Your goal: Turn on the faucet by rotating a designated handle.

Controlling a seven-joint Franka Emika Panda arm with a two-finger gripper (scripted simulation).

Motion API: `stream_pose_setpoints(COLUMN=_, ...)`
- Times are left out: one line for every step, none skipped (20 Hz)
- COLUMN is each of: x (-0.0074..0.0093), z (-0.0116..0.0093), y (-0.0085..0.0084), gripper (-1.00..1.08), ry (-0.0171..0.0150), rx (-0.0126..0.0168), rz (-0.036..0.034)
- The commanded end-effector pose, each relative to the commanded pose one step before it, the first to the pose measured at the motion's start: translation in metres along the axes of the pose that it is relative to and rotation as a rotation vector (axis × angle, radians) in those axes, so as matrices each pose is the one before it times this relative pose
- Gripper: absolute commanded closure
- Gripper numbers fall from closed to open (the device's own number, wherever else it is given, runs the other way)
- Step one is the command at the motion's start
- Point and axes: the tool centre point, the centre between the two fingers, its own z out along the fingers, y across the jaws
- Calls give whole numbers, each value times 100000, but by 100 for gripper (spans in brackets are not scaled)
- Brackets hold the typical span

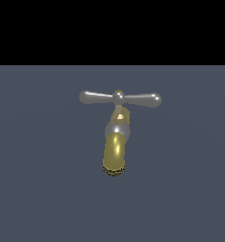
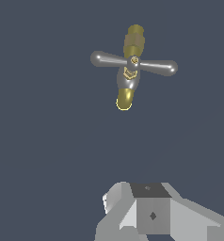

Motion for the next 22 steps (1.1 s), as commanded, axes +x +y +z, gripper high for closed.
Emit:
stream_pose_setpoints(x=0, z=0, y=1, gripper=108, ry=0, rx=0, rz=0)
stream_pose_setpoints(x=-1, z=11, y=4, gripper=108, ry=0, rx=-3, rz=-69)
stream_pose_setpoints(x=1, z=34, y=26, gripper=108, ry=-1, rx=-3, rz=-169)
stream_pose_setpoints(x=1, z=56, y=40, gripper=108, ry=-2, rx=-6, rz=-293)
stream_pose_setpoints(x=1, z=78, y=57, gripper=108, ry=-2, rx=-9, rz=-408)
stream_pose_setpoints(x=2, z=101, y=73, gripper=108, ry=-3, rx=-11, rz=-526)
stream_pose_setpoints(x=2, z=123, y=89, gripper=108, ry=-3, rx=-14, rz=-644)
stream_pose_setpoints(x=3, z=146, y=105, gripper=108, ry=-4, rx=-17, rz=-763)
stream_pose_setpoints(x=3, z=168, y=121, gripper=108, ry=-5, rx=-19, rz=-881)
stream_pose_setpoints(x=4, z=191, y=137, gripper=108, ry=-5, rx=-22, rz=-998)
stream_pose_setpoints(x=4, z=213, y=153, gripper=108, ry=-6, rx=-25, rz=-1117)
stream_pose_setpoints(x=5, z=236, y=170, gripper=108, ry=-6, rx=-27, rz=-1235)
stream_pose_setpoints(x=5, z=258, y=187, gripper=108, ry=-7, rx=-30, rz=-1353)
stream_pose_setpoints(x=6, z=281, y=203, gripper=108, ry=-7, rx=-33, rz=-1473)
stream_pose_setpoints(x=6, z=304, y=219, gripper=108, ry=-8, rx=-36, rz=-1591)
stream_pose_setpoints(x=7, z=326, y=235, gripper=108, ry=-8, rx=-39, rz=-1712)
stream_pose_setpoints(x=8, z=349, y=253, gripper=108, ry=-9, rx=-42, rz=-1829)
stream_pose_setpoints(x=9, z=372, y=269, gripper=108, ry=-9, rx=-45, rz=-1950)
stream_pose_setpoints(x=9, z=395, y=286, gripper=108, ry=-10, rx=-48, rz=-2069)
stream_pose_setpoints(x=10, z=417, y=303, gripper=108, ry=-10, rx=-51, rz=-2190)
stream_pose_setpoints(x=11, z=438, y=318, gripper=108, ry=-10, rx=-54, rz=-2299)
stream_pose_setpoints(x=11, z=444, y=323, gripper=108, ry=-10, rx=-55, rz=-2327)
